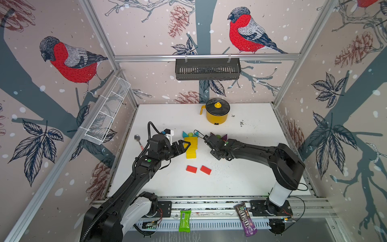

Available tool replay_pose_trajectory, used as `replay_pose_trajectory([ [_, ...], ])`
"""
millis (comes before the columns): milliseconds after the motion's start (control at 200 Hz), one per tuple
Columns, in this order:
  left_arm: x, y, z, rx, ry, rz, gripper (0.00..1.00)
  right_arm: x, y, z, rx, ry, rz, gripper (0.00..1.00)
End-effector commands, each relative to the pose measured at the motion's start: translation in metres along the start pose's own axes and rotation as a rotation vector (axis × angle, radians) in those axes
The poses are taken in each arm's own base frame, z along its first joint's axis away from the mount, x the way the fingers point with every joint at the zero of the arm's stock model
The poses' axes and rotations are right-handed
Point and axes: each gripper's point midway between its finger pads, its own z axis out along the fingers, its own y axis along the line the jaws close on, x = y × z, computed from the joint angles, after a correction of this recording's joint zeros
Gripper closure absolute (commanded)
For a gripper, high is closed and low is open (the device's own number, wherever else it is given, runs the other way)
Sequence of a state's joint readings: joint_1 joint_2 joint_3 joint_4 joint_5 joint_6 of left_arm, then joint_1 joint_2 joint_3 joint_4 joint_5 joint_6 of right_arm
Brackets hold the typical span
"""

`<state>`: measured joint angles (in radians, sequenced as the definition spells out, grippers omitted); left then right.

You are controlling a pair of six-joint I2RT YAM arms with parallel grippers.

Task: Assemble a carrot with building blocks
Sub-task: Assemble the building block at the center of the board.

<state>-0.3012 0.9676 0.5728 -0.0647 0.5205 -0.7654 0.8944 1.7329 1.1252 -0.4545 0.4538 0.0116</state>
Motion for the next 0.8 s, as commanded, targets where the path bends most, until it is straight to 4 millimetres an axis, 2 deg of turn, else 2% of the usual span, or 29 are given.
replay_pose_trajectory([
  [0,-0.002,-0.004,-0.001,0.014,-0.006,0.015,0.19,0.016,-0.011,-0.01,0.015,0.051,0.22,0.34],
  [90,-0.002,-0.003,0.001,0.019,-0.004,0.008,0.19,0.03,0.001,-0.017,-0.048,0.075,0.379,0.35],
  [255,-0.002,-0.001,0.007,0.023,0.012,-0.005,0.19,0.059,0.024,-0.023,-0.134,0.116,0.601,0.42],
  [435,0.001,0.003,0.012,0.017,0.029,-0.011,0.19,0.089,0.037,-0.01,-0.22,0.16,0.724,0.47],
  [575,0.001,0.005,0.013,0.013,0.03,-0.013,0.19,0.086,0.035,-0.003,-0.246,0.144,0.744,0.5],
  [795,0.002,0.008,0.013,0.004,0.028,-0.016,0.19,0.084,0.02,0.01,-0.215,0.145,0.766,0.59],
])
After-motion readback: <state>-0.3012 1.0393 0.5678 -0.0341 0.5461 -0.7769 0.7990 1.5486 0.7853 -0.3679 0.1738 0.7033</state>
